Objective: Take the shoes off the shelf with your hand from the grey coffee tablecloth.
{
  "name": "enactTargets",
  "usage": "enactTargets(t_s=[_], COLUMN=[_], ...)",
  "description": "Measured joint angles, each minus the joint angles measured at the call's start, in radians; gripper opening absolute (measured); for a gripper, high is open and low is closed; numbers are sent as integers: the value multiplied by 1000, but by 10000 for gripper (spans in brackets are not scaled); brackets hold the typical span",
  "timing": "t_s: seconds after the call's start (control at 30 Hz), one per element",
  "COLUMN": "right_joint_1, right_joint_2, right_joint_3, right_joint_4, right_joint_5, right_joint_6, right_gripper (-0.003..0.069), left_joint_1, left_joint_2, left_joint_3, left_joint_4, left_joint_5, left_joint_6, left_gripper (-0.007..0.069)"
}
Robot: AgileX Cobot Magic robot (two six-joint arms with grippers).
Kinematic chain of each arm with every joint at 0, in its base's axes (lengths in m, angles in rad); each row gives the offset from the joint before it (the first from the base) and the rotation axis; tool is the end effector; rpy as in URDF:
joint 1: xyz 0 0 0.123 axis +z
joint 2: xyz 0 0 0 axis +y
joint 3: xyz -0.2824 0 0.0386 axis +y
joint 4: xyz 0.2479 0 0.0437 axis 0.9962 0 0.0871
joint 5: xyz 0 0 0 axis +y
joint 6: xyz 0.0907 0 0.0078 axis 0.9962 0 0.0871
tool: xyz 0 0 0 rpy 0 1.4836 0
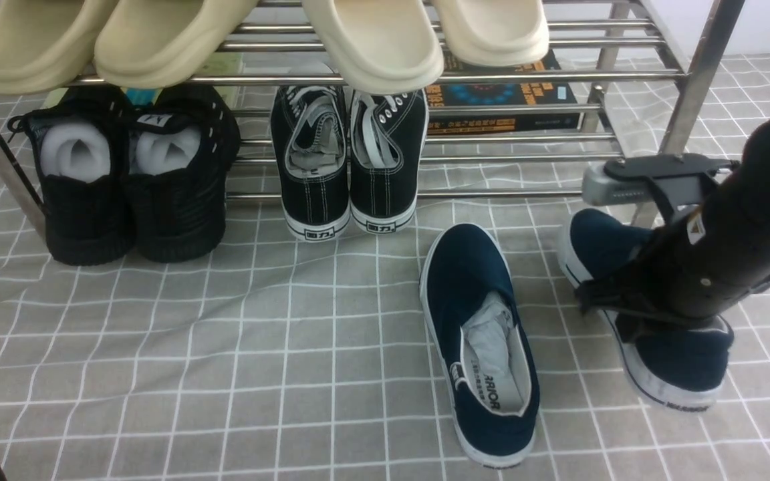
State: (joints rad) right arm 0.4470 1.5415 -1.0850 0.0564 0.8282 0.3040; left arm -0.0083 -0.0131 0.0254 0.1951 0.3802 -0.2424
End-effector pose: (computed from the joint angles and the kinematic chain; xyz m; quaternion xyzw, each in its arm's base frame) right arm 0.2736 0.1353 0.2516 -0.0553 0.9808 0.0903 0.1638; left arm 0.0523 0.0061 0.1717 -0.0425 0.8031 0.0084 0.5943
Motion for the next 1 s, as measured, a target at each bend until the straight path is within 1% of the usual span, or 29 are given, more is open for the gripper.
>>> enactTargets(t_s=[0.3,0.5,0.6,0.7,0.73,0.77,0.8,0.83,0.9,1.0], right_joint_1=[0,0,20,46,65,68,80,80,84,84], right_joint_2=[97,124,127,128,128,128,128,128,125,108], right_joint_3=[-1,-3,-3,-3,-3,-3,-3,-4,-9,-28], right_joint_4=[52,89,91,87,89,89,92,93,81,36], right_joint_5=[-109,-132,-141,-151,-154,-154,-151,-149,-130,-69], right_joint_6=[-11,-13,-14,-14,-15,-14,-14,-14,-17,-20], right_gripper=[25,38,62,95,126,134,169,174,244,319], left_joint_1=[0,0,0,0,0,0,0,0,0,0], left_joint_2=[0,0,0,0,0,0,0,0,0,0], left_joint_3=[0,0,0,0,0,0,0,0,0,0], left_joint_4=[0,0,0,0,0,0,0,0,0,0], left_joint_5=[0,0,0,0,0,0,0,0,0,0], left_joint_6=[0,0,0,0,0,0,0,0,0,0], left_gripper=[240,240,240,240,240,240,240,240,240,240])
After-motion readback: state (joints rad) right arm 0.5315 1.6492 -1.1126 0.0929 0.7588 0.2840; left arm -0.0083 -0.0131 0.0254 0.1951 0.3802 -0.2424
